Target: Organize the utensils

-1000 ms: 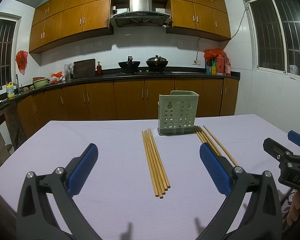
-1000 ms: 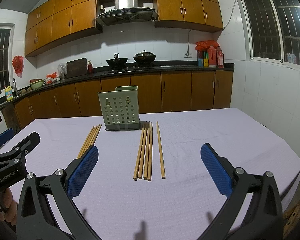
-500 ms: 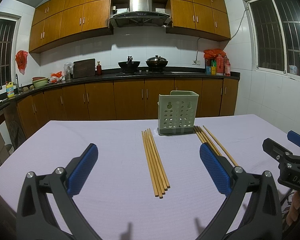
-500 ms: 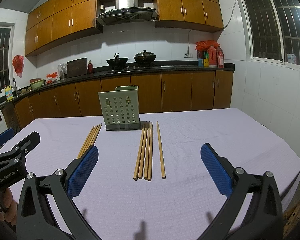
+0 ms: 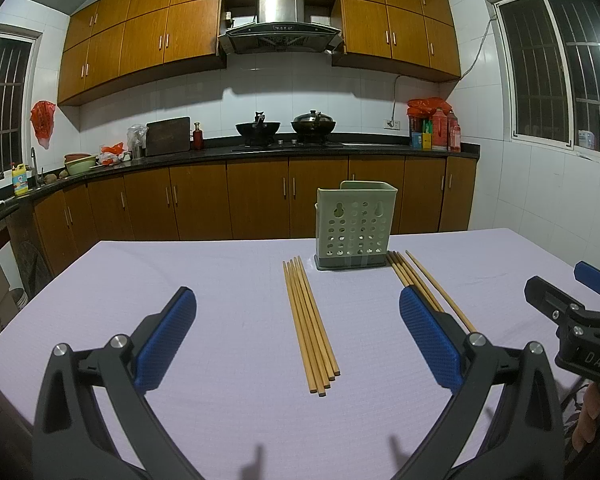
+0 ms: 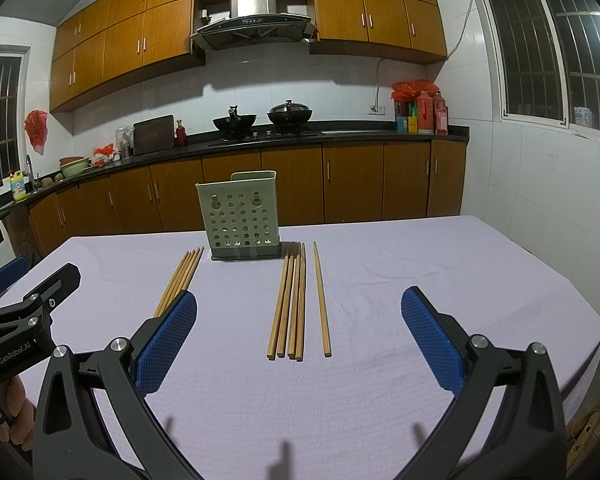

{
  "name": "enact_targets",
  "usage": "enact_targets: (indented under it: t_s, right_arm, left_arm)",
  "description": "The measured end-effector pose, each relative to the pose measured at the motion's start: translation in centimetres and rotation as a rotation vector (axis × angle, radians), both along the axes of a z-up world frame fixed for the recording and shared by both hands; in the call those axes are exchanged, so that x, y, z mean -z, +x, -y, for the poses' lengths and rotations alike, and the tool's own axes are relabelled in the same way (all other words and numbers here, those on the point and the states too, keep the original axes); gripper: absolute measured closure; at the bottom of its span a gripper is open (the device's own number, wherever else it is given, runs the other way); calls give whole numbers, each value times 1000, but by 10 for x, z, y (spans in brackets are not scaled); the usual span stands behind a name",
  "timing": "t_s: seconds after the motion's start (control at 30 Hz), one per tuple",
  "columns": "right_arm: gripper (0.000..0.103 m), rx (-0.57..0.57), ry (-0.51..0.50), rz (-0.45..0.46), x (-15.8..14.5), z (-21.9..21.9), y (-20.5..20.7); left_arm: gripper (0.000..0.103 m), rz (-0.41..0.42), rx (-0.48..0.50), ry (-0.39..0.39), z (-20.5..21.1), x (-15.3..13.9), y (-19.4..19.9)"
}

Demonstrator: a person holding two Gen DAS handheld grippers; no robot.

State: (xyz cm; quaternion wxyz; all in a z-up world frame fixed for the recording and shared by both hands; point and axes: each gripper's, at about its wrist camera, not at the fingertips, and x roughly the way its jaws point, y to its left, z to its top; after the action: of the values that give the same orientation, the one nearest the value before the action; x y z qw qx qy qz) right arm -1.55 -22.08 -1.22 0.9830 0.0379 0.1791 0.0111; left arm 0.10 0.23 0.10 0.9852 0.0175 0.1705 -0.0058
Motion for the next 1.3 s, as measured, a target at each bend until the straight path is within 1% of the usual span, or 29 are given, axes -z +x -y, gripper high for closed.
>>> enact_targets:
  t_s: [1.3]
  right_arm:
    - [2,1,1,-6,2,1,1]
  left_arm:
    - [4,-11,5,-4,1,1,0]
